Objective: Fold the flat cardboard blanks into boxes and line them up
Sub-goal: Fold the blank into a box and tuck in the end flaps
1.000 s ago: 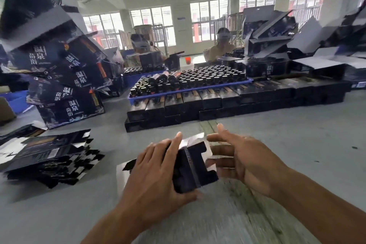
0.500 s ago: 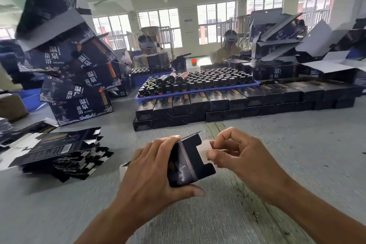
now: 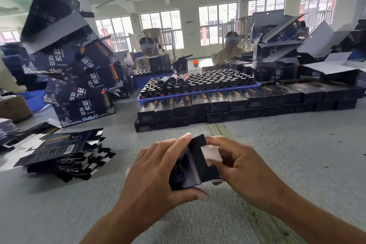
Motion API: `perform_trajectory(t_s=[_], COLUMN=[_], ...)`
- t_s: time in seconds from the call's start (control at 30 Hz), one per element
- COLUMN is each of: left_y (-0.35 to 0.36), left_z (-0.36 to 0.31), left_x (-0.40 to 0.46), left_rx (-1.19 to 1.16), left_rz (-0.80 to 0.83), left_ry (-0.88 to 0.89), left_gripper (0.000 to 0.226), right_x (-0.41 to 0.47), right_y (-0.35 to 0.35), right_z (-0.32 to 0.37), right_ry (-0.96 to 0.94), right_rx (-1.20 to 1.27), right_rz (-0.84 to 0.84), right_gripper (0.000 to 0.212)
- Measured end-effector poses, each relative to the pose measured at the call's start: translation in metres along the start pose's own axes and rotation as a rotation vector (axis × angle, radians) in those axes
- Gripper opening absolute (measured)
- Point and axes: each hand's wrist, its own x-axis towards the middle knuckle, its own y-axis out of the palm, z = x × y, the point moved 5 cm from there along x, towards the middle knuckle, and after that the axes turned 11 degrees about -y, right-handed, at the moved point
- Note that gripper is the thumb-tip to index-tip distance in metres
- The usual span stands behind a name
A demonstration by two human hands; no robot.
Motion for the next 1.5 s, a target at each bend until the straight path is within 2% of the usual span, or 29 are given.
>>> perform_trajectory(t_s=[0.17, 0.4, 0.5, 0.7, 0.87, 0.97, 1.17, 1.3, 1.43, 1.5], left_y=[-0.002, 0.000, -0.002, -0.005, -0.005, -0.004, -0.002, -0.002, -0.002, -0.003], left_z=[-0.001, 0.001, 0.000, 0.003, 0.004, 0.005, 0.004, 0.003, 0.006, 0.009], left_x=[-0.001, -0.002, -0.003, -0.001, 0.000, -0.001, -0.001, -0.001, -0.001, -0.001], left_rx=[0.077, -0.032, -0.046, -0.022, -0.017, 0.006, 0.056, 0.046, 0.045, 0.031], left_rz=[-0.059, 0.022, 0.038, 0.006, -0.021, -0.021, -0.042, -0.046, -0.037, -0.044], left_ry=[0.113, 0.032, 0.023, 0.042, 0.037, 0.046, 0.076, 0.068, 0.049, 0.039], left_gripper=[0.074, 0.060, 0.060, 0.063, 0.063, 0.060, 0.061, 0.067, 0.071, 0.068], right_x=[0.001, 0.001, 0.000, -0.003, -0.005, -0.005, -0.005, -0.005, -0.004, -0.004], right_y=[-0.001, -0.003, -0.004, -0.004, -0.004, -0.003, 0.000, -0.001, 0.000, 0.001], right_z=[0.009, 0.009, 0.009, 0.010, 0.013, 0.015, 0.013, 0.015, 0.014, 0.015], right_ry=[-0.041, -0.039, -0.048, -0.049, -0.104, -0.152, -0.186, -0.215, -0.227, -0.210], right_rx=[0.012, 0.007, -0.032, -0.104, -0.136, -0.210, -0.298, -0.344, -0.330, -0.325], right_rz=[-0.043, -0.083, -0.102, -0.178, -0.197, -0.166, -0.122, -0.122, -0.096, -0.053], right_gripper=[0.052, 0.057, 0.056, 0.042, 0.069, 0.077, 0.047, 0.048, 0.040, 0.049])
